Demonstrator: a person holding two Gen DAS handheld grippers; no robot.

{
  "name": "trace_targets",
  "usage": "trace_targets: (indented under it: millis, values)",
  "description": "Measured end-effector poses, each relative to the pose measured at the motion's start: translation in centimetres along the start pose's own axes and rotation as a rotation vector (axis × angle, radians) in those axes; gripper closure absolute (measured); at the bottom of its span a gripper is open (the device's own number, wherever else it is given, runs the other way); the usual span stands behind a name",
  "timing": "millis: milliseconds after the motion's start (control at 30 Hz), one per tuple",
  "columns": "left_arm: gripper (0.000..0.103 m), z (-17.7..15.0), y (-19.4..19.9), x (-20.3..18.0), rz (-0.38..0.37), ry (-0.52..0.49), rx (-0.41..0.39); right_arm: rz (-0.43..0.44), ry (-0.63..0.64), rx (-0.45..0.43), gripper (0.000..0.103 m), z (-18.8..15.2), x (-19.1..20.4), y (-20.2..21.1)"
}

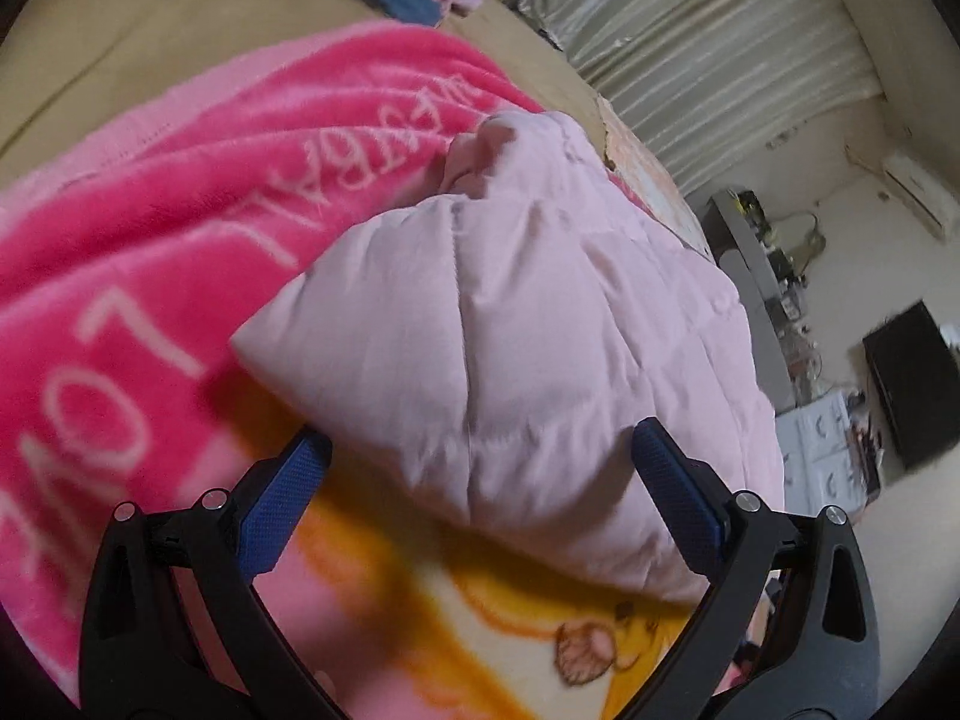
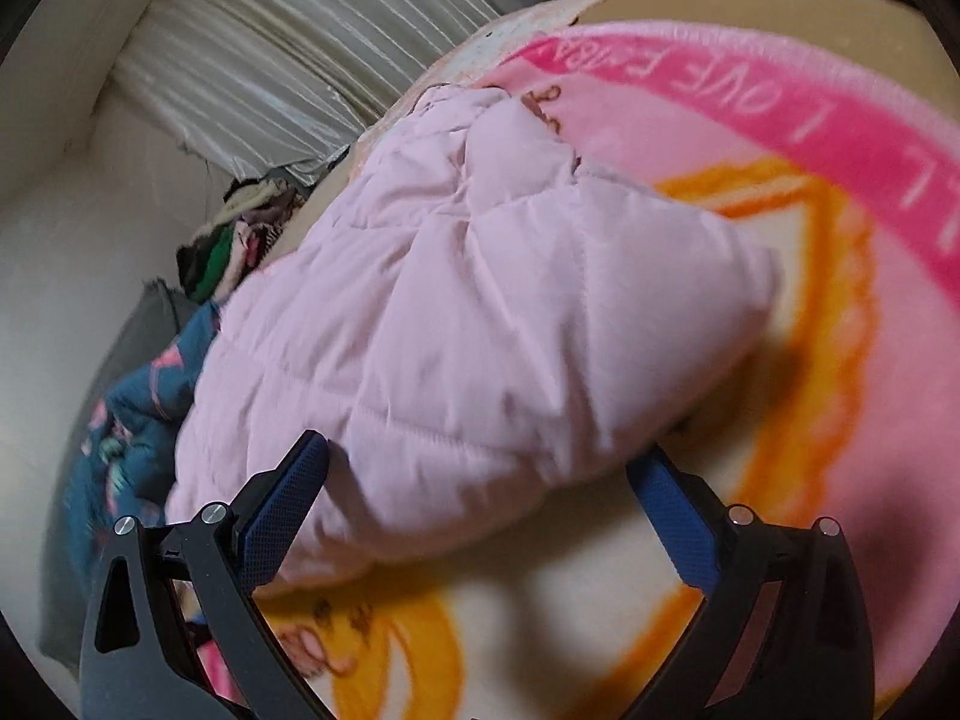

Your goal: Fold large clothes

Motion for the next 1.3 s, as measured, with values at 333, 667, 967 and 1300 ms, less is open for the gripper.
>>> trace_targets:
  millis: [333, 667, 967, 1300]
  values:
    - [0.008, 1.2, -3.9, 0.1, -0.029, 0.094, -0.01, 0.027, -0.061, 0.007, 0.004, 2.8, 0.1, -3.8]
    - [0.01, 1.9, -5.6, -0.4, -0.02, 0.119, -0.029, 0.059, 0.039, -0.047, 0.025, 3.9, 1.2, -4.5]
    - [0.069, 2.0, -3.1, -4.1, 0.006, -0.019, -0.052, 0.028, 0.327, -0.135, 0.067, 4.1, 5.3, -1.2]
    - [0.074, 0.3, 3.1, -7.9, 0.036, -0.189, -0.1, 0.053, 0.564, -0.237, 0.069, 3.4, 9.8, 6.0]
Point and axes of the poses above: each gripper's, at about its wrist camera, not at the fingertips, and y roughly against the way its jaws point, x to its left, z to its top, the point moved 10 cm from there along -y, roughly the way its jaws point, and after that the axes turned 6 degrees about -z, right-handed, at the moved point
